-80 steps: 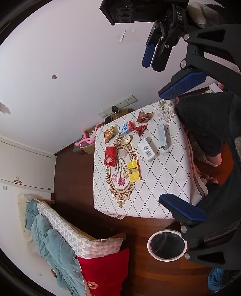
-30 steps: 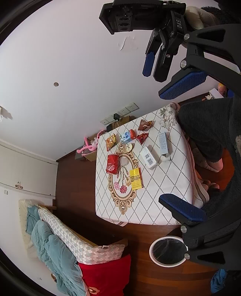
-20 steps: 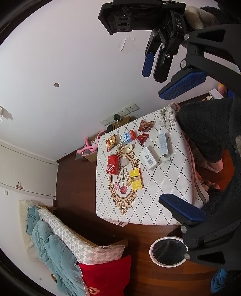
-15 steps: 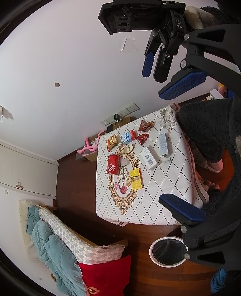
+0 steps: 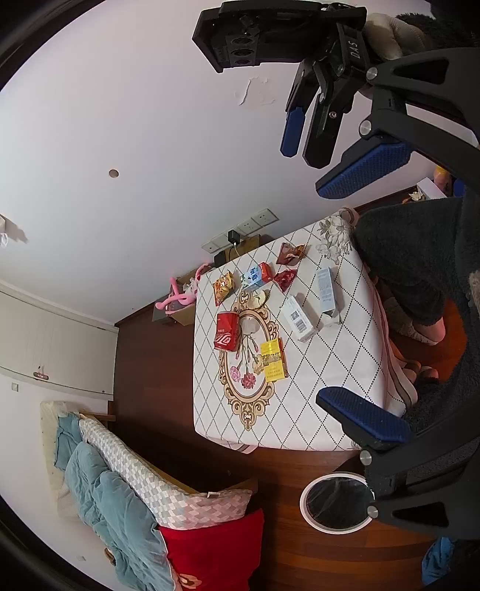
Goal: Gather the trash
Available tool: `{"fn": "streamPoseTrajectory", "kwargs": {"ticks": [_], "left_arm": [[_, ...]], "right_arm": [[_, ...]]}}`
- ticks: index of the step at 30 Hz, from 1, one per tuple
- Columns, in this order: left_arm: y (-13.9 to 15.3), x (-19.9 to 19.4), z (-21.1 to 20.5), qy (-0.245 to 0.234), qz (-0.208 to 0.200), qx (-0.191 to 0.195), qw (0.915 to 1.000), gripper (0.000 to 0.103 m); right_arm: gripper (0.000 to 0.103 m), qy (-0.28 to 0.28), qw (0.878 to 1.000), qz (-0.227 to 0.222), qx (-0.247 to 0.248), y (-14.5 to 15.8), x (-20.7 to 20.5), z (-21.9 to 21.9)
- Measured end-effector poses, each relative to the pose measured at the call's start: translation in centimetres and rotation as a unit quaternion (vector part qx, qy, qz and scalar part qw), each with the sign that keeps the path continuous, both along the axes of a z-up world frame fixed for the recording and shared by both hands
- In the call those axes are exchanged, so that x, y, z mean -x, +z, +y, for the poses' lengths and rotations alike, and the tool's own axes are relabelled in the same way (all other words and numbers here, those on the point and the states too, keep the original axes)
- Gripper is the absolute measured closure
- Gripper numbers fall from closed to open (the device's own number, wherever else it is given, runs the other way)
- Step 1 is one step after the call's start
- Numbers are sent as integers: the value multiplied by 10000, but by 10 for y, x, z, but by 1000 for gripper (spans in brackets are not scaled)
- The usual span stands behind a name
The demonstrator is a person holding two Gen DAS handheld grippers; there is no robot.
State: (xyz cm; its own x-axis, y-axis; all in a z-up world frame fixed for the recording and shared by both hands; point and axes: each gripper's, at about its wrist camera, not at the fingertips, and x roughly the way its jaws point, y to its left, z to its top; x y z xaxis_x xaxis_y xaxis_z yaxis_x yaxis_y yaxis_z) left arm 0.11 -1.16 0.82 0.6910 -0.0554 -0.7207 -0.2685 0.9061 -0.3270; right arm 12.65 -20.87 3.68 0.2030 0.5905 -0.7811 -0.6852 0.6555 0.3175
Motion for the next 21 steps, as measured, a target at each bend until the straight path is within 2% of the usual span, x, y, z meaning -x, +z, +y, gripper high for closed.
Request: {"fn": "streamPoseTrajectory", "kwargs": {"ticks": [16,18,21], "left_arm": [[0,-5,1,3,33,-11,10000,0],[-6,-8,5,22,88,-18,10000,0],[-25,-22,11,282,282,-249,9989,0]], "right_arm": [[0,-13,10000,0,-5,4,-4,2],[0,-57,10000,35,-23,6,-6,3],[0,-273,9995,149,-82,2,-15,1]]}}
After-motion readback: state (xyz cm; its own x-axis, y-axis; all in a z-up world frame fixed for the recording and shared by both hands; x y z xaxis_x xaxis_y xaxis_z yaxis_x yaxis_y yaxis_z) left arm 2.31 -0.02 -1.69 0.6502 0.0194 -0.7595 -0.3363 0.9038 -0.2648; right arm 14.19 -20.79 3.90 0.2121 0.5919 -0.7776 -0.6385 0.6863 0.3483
